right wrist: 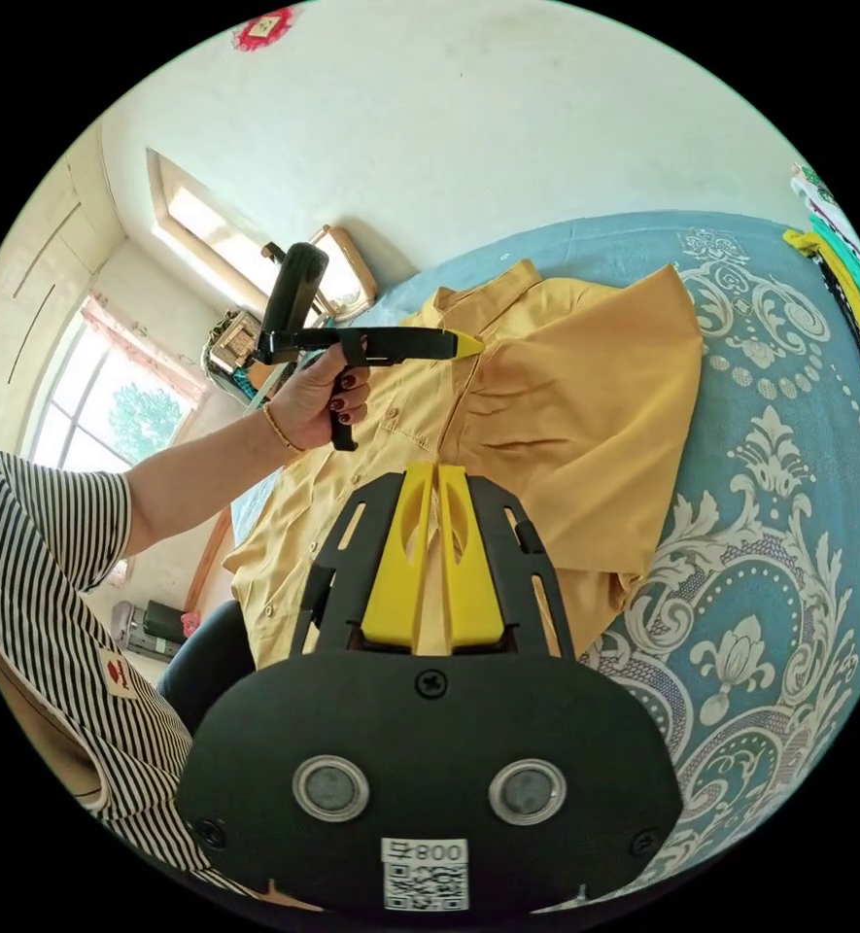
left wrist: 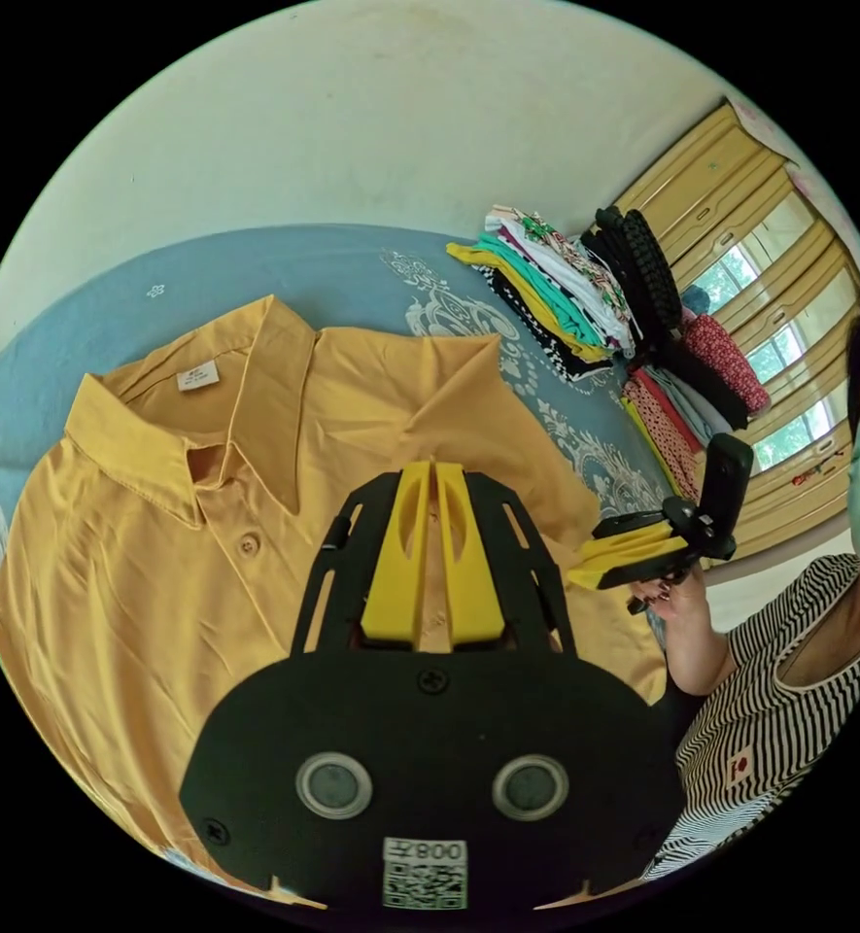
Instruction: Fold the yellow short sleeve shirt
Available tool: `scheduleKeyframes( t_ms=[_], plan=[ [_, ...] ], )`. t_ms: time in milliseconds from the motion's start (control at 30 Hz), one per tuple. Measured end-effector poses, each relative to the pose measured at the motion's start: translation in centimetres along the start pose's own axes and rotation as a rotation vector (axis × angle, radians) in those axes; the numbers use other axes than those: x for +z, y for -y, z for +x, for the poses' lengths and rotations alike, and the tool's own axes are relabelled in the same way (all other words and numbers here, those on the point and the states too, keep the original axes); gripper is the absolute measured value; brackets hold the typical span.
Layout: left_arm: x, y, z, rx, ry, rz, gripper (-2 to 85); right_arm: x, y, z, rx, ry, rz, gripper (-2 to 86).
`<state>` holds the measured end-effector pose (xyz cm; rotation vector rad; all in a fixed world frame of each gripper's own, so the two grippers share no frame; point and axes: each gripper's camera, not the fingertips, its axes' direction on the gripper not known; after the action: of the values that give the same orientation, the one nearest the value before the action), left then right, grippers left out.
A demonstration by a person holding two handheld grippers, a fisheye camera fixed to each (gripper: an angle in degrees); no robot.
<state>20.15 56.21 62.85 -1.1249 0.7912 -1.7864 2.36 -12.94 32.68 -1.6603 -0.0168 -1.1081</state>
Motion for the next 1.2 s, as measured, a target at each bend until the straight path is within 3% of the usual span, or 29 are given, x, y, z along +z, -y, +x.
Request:
scheduleKeyframes(
  t_ms=[333, 433, 567, 700, 867, 1000, 1200],
  plan=[
    [1.0, -1.0, -2.2, -0.049, 0.039, 0.043, 1.3, 5.4, 1.2, 1.6, -0.017, 0.047, -0.158, 1.3],
    [1.8, 0.4, -0.8, 0.011, 0.020, 0.089, 1.3, 5.5, 1.5, 2.4, -0.028, 0.098, -0.172, 1.6],
    [6.6, 4.2, 2.3, 0.143, -0.002, 0.013, 1.1, 3.8, 1.8, 3.1, -0.059, 0.188, -0.118, 1.5],
    [11.6, 7.4, 5.1, 0.242, 0.008, -0.086, 0.7, 1.5, 1.1, 6.3, 0.034, 0.090, -0.008, 0.7],
    [17.0, 10.0, 5.7, 0.259, 0.152, -0.123, 0.6, -0.9, -0.3, 10.8, 0.188, -0.112, 0.097, 0.2],
    [19.8, 10.0, 3.7, 0.171, 0.147, -0.144, 0.5, 1.1, -0.1, 13.5, 0.237, -0.127, -0.021, 0.1],
    [20.8, 7.1, 2.0, 0.086, 0.061, -0.083, 0.4, 0.9, 0.1, 14.8, 0.235, -0.110, -0.013, 0.1]
  ],
)
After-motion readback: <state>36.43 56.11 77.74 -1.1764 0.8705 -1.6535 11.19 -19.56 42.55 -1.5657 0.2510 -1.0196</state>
